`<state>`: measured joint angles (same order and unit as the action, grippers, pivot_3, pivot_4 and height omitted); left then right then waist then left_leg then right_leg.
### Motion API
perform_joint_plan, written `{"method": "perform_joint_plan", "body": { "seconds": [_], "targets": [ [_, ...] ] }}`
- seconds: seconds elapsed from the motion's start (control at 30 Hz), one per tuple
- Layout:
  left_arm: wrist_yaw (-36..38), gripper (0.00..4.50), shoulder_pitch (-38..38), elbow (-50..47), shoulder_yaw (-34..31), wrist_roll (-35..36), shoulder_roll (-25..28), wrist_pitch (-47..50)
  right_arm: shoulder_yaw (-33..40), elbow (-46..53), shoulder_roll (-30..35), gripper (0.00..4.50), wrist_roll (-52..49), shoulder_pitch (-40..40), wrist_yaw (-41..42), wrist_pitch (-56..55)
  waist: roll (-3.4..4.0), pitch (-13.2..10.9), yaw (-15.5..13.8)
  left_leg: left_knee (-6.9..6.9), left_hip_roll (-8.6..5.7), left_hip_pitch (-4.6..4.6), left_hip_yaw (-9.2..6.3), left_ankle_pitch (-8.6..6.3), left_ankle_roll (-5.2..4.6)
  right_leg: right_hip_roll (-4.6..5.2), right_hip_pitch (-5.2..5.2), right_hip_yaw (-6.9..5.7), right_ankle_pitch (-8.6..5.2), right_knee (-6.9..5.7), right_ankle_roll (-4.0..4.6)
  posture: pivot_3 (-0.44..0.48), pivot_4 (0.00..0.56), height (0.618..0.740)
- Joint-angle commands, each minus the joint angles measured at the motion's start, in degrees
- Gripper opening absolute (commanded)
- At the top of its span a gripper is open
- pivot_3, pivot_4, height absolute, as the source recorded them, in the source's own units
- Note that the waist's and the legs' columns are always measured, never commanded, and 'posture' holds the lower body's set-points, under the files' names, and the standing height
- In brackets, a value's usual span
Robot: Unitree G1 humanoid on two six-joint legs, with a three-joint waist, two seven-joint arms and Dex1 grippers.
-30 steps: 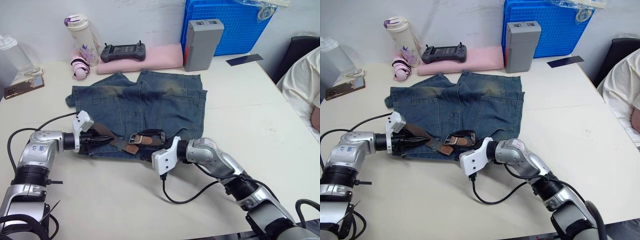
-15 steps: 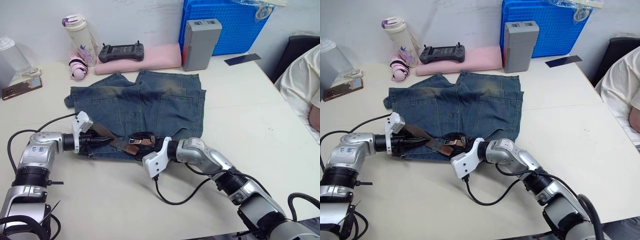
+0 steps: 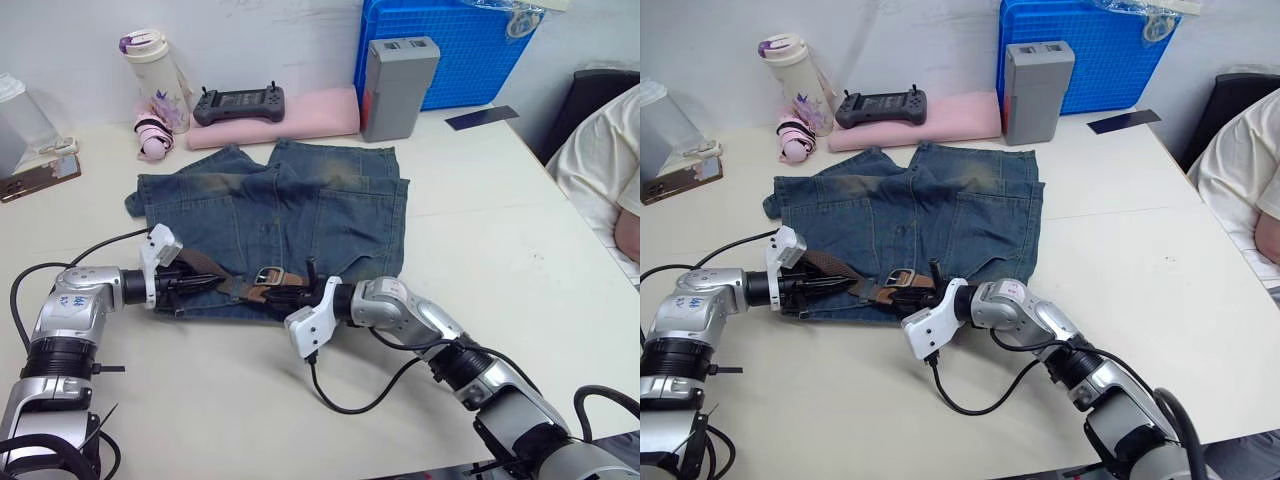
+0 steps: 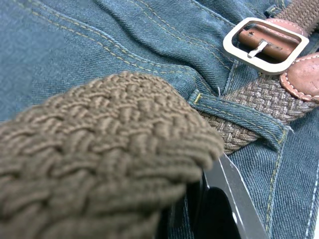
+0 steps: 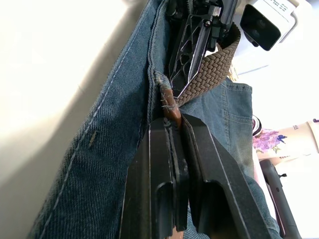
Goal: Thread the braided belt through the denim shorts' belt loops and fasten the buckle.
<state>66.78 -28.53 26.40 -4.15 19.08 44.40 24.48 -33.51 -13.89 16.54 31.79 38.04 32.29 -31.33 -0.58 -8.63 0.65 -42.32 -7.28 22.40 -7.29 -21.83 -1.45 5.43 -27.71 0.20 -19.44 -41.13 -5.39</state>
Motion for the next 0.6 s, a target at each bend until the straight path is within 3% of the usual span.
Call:
{"method": "perform_joint_plan", "body": {
  "seconds": [0.03,0.13,0.17,0.2,0.3,0.4,0.57,0.6],
  "targets": [
    [0.24,1.46,2.00,-6.45,-3.92,4.51,1.05,5.13,-0.36,0.70,-0.78,0.00,-0.88,0.88,0.26,-1.10,0.00,0.00,0.17,0.00,0.00,0.01,-0.01,0.00,0.00,0.00,0.00,0.00,0.00,-0.01,0.00,0.000,0.150,0.676],
    [-2.25,2.59,5.15,-11.91,-6.76,6.17,2.44,9.46,-0.24,0.44,-0.83,0.00,-0.87,0.88,0.29,-1.17,-0.01,0.00,1.01,0.00,0.01,0.02,-0.02,0.00,0.00,0.00,-0.04,0.01,0.00,-0.29,0.00,0.000,0.150,0.676],
    [-2.92,3.33,6.60,-13.70,-7.93,6.91,2.92,10.96,-0.21,0.38,-0.90,0.00,-0.84,0.88,0.27,-1.12,-0.01,0.00,1.07,0.00,0.01,0.03,-0.02,0.00,0.00,0.00,-0.07,0.01,0.00,-0.30,0.00,0.000,0.150,0.676],
    [-3.58,3.56,8.90,-16.31,-9.70,8.22,3.32,12.82,-0.17,0.21,-0.95,0.00,-0.81,0.89,0.20,-1.09,-0.01,0.00,1.09,0.01,0.01,0.03,-0.02,0.00,0.00,0.00,-0.08,0.02,0.00,-0.30,0.00,0.000,0.150,0.676],
    [-5.43,3.56,16.58,-24.55,-14.22,11.86,3.64,17.59,0.05,-0.06,-1.00,0.00,-0.81,0.92,0.07,-0.83,-0.01,0.00,1.83,0.06,0.03,0.02,0.00,-0.01,0.01,-0.02,-0.12,0.05,-0.02,-0.31,0.03,0.000,0.150,0.676],
    [-8.38,2.69,23.78,-31.75,-17.44,13.77,2.62,19.94,0.24,0.19,-0.73,0.00,-0.89,0.79,0.10,-0.76,-0.01,0.00,1.79,0.11,0.04,0.01,-0.01,-0.02,0.02,-0.03,-0.17,0.06,-0.02,-0.30,0.04,0.000,0.150,0.676],
    [-17.01,0.32,29.08,-36.70,-18.17,12.12,-1.69,19.74,0.85,1.33,0.37,0.00,-1.62,0.31,0.43,-0.88,-0.01,0.00,0.77,0.04,0.03,-0.01,-0.01,-0.04,0.01,-0.02,-0.02,0.08,-0.03,-0.02,0.05,0.000,0.150,0.676],
    [-19.34,0.07,29.01,-36.78,-17.85,11.25,-2.96,19.15,1.07,1.86,0.76,0.00,-1.93,0.09,0.60,-0.94,-0.01,0.00,0.63,0.03,0.03,-0.01,-0.01,-0.03,0.01,-0.02,0.04,0.07,-0.03,0.08,0.05,0.000,0.150,0.676]
  ]
}}
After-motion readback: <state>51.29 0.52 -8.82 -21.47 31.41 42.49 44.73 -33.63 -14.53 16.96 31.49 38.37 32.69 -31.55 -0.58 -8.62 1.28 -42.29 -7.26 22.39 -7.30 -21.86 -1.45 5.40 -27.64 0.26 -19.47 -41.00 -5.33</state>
